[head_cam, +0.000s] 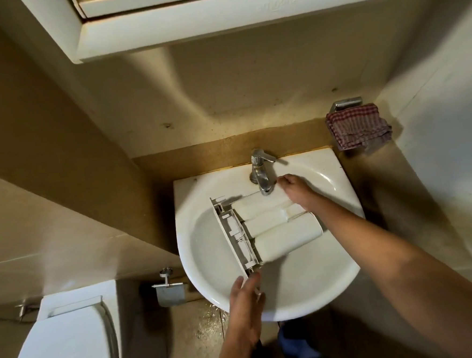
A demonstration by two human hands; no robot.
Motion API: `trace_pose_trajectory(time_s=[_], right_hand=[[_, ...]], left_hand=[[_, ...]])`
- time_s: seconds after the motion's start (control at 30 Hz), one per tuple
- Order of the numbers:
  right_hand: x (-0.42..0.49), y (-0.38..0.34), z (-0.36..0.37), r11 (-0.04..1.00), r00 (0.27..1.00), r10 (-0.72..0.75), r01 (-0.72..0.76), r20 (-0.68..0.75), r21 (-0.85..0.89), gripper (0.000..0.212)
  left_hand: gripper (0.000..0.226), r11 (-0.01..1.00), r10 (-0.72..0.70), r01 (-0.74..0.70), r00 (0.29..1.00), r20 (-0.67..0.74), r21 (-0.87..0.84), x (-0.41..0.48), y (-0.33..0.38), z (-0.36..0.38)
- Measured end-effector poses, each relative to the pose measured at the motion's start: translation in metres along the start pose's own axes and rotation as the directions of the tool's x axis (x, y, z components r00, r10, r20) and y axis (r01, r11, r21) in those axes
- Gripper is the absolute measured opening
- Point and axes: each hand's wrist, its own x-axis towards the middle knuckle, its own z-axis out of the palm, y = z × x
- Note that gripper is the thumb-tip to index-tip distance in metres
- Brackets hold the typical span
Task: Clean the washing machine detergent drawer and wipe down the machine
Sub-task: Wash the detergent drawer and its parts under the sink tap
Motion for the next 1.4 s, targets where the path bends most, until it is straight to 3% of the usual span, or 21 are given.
trace_pose_trajectory(time_s=[0.07, 0.17, 0.33, 0.43, 0.6, 0.77, 0.87, 1.03, 1.13, 1.27, 1.33, 1.4], right_hand=[[-0.002, 0.004, -0.006, 1.0, 1.0, -0.003, 0.003, -0.011, 0.01, 0.033], [-0.008, 0.01, -0.018, 1.0, 0.999, -0.015, 0.016, -0.052, 0.02, 0.03], [-0.02, 0.018, -0.028, 0.999, 0.998, -0.019, 0.021, -0.068, 0.025, 0.029], [-0.026, 0.015, -0.024, 0.999, 0.997, -0.019, 0.021, -0.075, 0.027, 0.028], [-0.049, -0.001, -0.02, 0.994, 0.985, -0.113, 0.112, -0.128, -0.018, 0.022], [-0.085, -0.019, -0.021, 0.954, 0.944, -0.295, 0.28, -0.148, -0.11, 0.018], [-0.106, -0.031, -0.021, 0.878, 0.876, -0.468, 0.445, -0.116, -0.177, 0.017], [-0.126, -0.042, -0.026, 0.756, 0.746, -0.652, 0.628, -0.131, -0.186, 0.021], [-0.136, -0.042, -0.031, 0.688, 0.704, -0.71, 0.693, -0.003, -0.217, 0.033], [-0.147, -0.035, -0.034, 0.655, 0.703, -0.673, 0.711, 0.229, -0.257, 0.031], [-0.15, -0.03, -0.038, 0.703, 0.729, -0.634, 0.683, 0.259, -0.201, 0.031], [-0.149, -0.028, -0.041, 0.793, 0.774, -0.587, 0.609, 0.237, -0.026, 0.038]], left_hand=[[0.08, 0.997, 0.008, -0.008, 1.0, -0.004, 0.08, 0.004, 0.013, -0.004], [0.088, 0.991, -0.025, 0.026, 1.0, -0.006, 0.131, 0.016, 0.033, -0.003], [0.129, 0.966, -0.139, 0.12, 0.988, 0.069, 0.228, 0.04, 0.057, 0.001], [0.127, 0.974, -0.159, 0.136, 0.98, 0.118, 0.183, 0.046, 0.062, 0.006], [0.107, 0.974, -0.19, 0.216, 0.944, 0.27, -0.071, 0.038, 0.07, 0.011], [0.105, 0.954, -0.253, 0.292, 0.901, 0.353, -0.06, 0.037, 0.08, 0.003], [0.1, 0.945, -0.301, 0.326, 0.866, 0.4, 0.005, 0.031, 0.094, -0.003], [0.101, 0.959, -0.246, 0.193, 0.931, 0.269, 0.207, 0.026, 0.12, -0.016], [0.107, 0.961, -0.214, 0.15, 0.936, 0.28, 0.234, 0.024, 0.135, -0.022], [0.086, 0.94, -0.134, 0.045, 0.961, 0.243, 0.339, 0.017, 0.149, -0.018], [0.089, 0.913, -0.045, -0.036, 0.981, 0.188, 0.407, 0.028, 0.146, -0.021], [0.092, 0.89, 0.042, -0.087, 0.993, 0.108, 0.448, 0.035, 0.143, -0.027]])
